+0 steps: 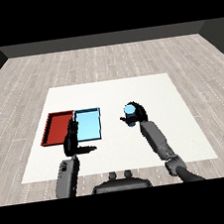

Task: Pick the blue can and put it in the blue box

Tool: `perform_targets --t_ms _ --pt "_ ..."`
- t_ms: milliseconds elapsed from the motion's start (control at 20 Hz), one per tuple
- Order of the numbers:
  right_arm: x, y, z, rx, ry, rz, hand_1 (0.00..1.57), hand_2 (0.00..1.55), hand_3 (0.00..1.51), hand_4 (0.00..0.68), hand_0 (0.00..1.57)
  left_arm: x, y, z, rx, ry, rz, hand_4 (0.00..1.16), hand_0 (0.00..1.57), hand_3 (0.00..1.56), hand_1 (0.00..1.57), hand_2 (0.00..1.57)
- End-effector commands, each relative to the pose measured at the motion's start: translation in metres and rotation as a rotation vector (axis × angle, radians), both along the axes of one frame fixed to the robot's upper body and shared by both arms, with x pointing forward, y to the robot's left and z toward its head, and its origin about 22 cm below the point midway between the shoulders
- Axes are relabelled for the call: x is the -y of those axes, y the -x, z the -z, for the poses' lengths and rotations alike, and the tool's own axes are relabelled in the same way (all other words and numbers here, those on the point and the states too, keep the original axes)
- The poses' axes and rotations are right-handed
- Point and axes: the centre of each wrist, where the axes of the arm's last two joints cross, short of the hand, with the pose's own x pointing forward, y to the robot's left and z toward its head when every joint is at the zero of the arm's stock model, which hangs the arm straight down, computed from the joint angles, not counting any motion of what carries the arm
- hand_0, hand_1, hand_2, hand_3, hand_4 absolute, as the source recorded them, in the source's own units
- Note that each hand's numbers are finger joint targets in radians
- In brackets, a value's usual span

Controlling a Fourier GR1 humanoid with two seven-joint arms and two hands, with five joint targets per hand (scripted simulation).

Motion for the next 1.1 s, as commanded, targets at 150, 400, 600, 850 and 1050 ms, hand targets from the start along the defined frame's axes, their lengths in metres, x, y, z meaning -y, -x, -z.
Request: perform_targets --t_ms 150,400,600,850,1050 --pt "0.006 -0.002 -0.031 0.173 -0.002 -0.071 1.44 1.43 1.41 0.665 1.44 0.036 -0.003 0.002 -0.044 0.011 0.085 0.0 0.0 0.0 0.0 0.0" --pt "-0.025 0.009 -0.045 0.166 -0.021 -0.066 1.43 1.45 1.42 0.66 1.43 0.04 -0.016 -0.003 -0.104 -0.011 0.1 0.0 0.0 0.0 0.0 0.0" --pt "-0.035 0.027 -0.041 0.144 -0.007 -0.08 1.43 1.45 1.42 0.66 1.43 0.05 -0.028 0.004 -0.107 -0.016 0.123 0.0 0.0 0.0 0.0 0.0" --pt "-0.045 0.03 -0.048 0.177 -0.01 -0.086 1.42 1.43 1.4 0.652 1.42 0.074 -0.025 0.007 -0.109 0.006 0.183 0.0 0.0 0.0 0.0 0.0" --pt "-0.058 0.058 -0.06 0.177 -0.031 -0.116 1.42 1.44 1.41 0.666 1.42 0.072 -0.043 -0.004 -0.122 -0.034 0.163 0.0 0.0 0.0 0.0 0.0"
